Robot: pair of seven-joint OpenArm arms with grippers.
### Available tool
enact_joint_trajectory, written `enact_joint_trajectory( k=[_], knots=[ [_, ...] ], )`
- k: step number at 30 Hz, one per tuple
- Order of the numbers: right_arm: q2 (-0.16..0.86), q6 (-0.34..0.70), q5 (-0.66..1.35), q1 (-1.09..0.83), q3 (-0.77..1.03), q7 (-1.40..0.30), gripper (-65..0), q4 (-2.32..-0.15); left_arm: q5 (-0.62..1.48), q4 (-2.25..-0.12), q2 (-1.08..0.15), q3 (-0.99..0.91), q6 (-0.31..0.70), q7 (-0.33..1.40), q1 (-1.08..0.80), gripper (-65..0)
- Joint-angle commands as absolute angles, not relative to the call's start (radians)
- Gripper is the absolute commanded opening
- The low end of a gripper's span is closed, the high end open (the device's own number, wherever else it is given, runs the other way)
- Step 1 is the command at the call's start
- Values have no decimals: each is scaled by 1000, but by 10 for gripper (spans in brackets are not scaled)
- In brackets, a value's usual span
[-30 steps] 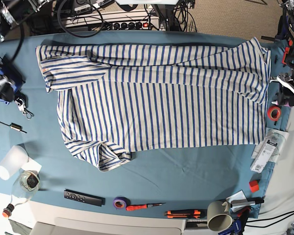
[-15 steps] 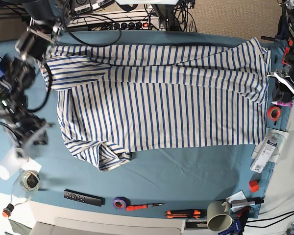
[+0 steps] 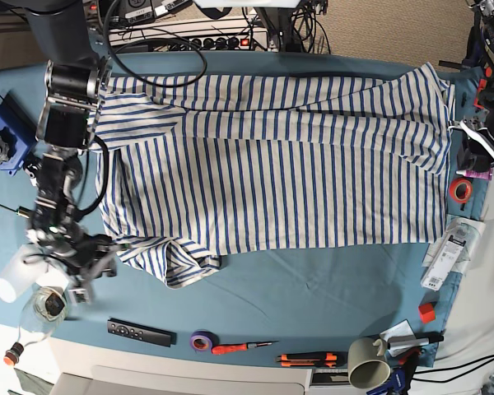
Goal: Fold the T-shirt properly
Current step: 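Move the right gripper down to the shirt's sleeve and grasp it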
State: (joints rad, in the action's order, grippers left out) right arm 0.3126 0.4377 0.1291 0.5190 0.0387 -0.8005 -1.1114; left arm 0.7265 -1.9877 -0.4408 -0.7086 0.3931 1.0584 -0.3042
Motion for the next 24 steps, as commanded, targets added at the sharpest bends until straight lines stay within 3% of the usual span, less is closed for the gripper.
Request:
enact_joint_trajectory(
  k=[1, 8, 17, 24],
  knots=[
    [324, 424, 114, 565, 9, -761, -462, -1100, 738, -2003, -460, -716, 393, 1040, -300, -416],
    [308, 411, 74, 616, -175, -725, -463, -1031, 738, -2003, -459, -716, 393, 1039, -300, -416],
    [231, 360, 46, 618, -183, -711, -463, -973, 741, -2003, -459, -716, 393, 1039, -300, -416],
    [227, 315, -35, 617, -183, -641, -463, -869, 742, -2003, -459, -716, 393, 1039, -299, -416]
  ],
)
